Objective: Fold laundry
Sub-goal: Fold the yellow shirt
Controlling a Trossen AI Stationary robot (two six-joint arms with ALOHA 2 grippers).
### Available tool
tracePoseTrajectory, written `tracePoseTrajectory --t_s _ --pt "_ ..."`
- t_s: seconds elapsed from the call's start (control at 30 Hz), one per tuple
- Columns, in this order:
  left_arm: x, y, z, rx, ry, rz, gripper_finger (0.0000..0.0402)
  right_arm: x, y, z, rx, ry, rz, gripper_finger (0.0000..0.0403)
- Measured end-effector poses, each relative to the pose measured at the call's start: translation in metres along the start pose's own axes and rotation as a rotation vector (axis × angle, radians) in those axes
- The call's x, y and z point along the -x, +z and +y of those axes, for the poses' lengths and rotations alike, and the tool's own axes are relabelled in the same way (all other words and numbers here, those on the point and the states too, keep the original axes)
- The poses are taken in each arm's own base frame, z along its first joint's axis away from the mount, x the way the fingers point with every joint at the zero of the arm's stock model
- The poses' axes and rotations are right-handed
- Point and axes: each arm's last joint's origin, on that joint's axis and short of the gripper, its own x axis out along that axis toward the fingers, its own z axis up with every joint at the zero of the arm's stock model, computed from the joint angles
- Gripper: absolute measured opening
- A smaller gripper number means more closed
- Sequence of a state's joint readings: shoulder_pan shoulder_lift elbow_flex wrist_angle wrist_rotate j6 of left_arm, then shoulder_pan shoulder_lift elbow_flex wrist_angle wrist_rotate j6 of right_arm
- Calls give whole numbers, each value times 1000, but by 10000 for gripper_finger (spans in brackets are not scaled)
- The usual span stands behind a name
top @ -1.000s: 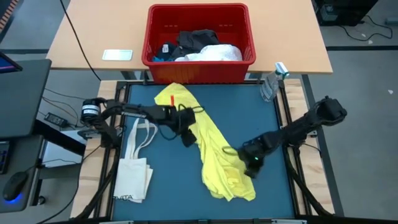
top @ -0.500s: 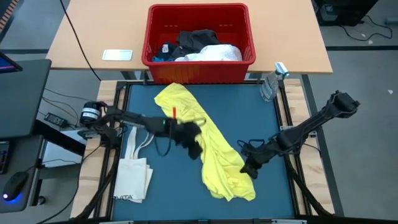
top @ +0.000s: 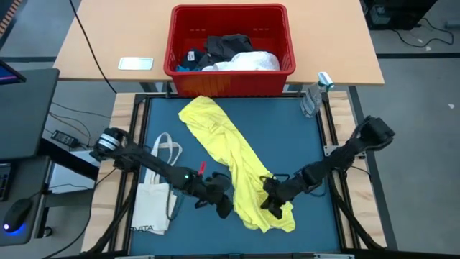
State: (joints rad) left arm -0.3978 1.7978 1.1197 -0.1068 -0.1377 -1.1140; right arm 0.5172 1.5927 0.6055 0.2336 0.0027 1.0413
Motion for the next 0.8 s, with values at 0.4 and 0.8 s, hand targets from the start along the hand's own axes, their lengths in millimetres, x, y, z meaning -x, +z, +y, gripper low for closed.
tracePoseTrajectory --t_s 0.4,0.8 --pt "5 -28 -11 78 -41 132 164 32 -92 41 -147 77 435 5" --pt "13 35 35 -2 164 116 164 58 -51 23 -237 -111 104 5"
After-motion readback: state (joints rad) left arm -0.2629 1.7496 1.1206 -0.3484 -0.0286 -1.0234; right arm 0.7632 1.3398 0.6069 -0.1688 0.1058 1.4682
